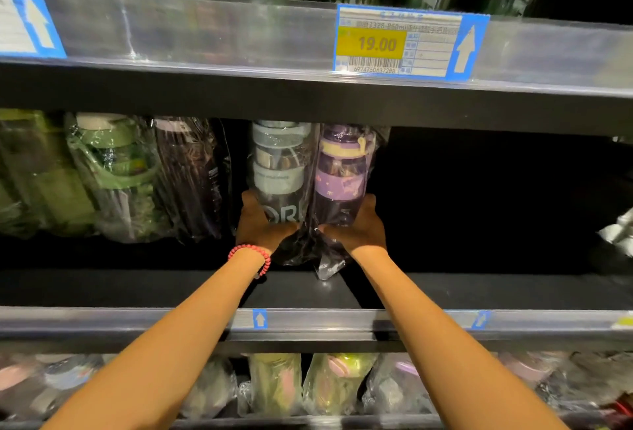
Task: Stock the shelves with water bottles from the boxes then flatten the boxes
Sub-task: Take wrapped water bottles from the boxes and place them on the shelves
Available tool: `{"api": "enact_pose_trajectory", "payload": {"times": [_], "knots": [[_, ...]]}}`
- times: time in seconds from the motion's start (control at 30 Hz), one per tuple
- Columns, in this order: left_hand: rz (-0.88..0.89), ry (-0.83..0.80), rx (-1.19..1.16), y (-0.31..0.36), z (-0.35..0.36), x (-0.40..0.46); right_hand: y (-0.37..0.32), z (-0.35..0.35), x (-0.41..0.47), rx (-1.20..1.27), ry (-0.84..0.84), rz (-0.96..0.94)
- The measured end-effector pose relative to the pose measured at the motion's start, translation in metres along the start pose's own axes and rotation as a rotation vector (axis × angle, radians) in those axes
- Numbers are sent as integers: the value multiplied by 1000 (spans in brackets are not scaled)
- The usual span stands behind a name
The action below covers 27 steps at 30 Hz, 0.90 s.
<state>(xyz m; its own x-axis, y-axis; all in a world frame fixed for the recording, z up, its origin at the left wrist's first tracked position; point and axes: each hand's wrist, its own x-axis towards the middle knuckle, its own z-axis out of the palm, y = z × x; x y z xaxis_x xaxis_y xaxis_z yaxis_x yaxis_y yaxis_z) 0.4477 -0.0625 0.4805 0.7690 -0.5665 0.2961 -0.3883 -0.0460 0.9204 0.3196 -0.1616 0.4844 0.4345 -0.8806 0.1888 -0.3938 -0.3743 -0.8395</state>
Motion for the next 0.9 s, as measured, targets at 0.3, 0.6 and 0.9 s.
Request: {"api": "enact_pose_trajectory", "payload": {"times": [0.3, 0.6, 0.9], "knots": [[-36, -4, -3, -9, 2, 3, 10, 12, 5, 97, 37, -44], [-46, -28, 53, -10, -1, 1, 13, 10, 9, 159, 15, -66], [-342, -70, 235, 25, -36, -41, 4, -48, -43, 6, -91, -130]]}}
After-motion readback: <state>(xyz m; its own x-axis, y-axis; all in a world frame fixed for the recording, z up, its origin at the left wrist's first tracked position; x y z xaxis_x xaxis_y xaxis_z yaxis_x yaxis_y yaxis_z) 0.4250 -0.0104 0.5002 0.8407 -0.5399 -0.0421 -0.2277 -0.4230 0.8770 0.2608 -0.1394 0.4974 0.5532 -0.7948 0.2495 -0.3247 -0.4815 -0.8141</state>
